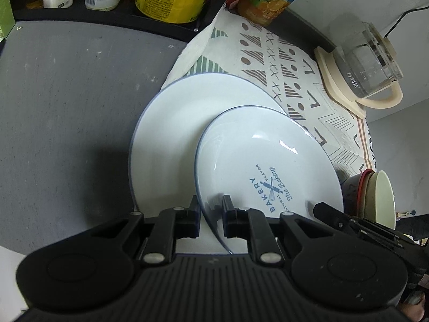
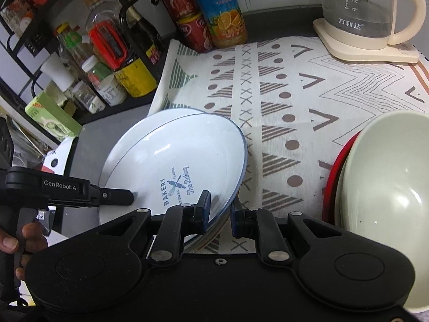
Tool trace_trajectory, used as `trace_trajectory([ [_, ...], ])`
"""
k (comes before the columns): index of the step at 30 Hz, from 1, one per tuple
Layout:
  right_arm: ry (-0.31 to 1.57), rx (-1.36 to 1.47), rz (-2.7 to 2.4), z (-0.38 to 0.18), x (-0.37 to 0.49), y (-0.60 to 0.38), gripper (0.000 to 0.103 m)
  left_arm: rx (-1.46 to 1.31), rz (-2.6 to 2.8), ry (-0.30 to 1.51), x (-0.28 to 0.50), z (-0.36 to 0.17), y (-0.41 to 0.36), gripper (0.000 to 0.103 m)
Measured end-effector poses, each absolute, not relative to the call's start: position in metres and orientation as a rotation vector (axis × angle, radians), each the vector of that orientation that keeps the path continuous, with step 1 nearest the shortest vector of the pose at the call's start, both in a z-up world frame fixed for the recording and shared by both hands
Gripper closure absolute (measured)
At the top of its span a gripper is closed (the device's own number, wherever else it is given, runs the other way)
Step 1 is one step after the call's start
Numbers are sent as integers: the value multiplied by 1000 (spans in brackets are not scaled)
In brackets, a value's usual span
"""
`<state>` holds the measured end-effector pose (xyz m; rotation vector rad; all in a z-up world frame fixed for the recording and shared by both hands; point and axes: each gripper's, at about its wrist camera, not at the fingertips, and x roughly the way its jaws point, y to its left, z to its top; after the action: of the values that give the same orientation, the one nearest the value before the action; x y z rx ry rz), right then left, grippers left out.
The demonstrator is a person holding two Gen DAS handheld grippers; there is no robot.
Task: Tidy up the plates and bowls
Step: 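Lower the 'BAKERY' plate onto the 'Sweet' plate and open the right gripper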
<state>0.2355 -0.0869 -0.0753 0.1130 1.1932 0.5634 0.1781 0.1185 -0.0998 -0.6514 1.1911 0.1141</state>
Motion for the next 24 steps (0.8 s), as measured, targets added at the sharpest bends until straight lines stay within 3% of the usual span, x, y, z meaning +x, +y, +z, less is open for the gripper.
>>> trace_trajectory([
  [17, 1217, 66, 537, -86, 238, -74, 92, -575, 171, 1178, 182, -89, 128, 85],
  [21, 1226, 69, 535, -89, 242, -74, 92, -526, 211, 1157, 182, -81, 131, 68],
  [24, 1229, 63, 535, -91, 243, -71, 91, -551, 221, 1167, 183, -86, 136, 68],
])
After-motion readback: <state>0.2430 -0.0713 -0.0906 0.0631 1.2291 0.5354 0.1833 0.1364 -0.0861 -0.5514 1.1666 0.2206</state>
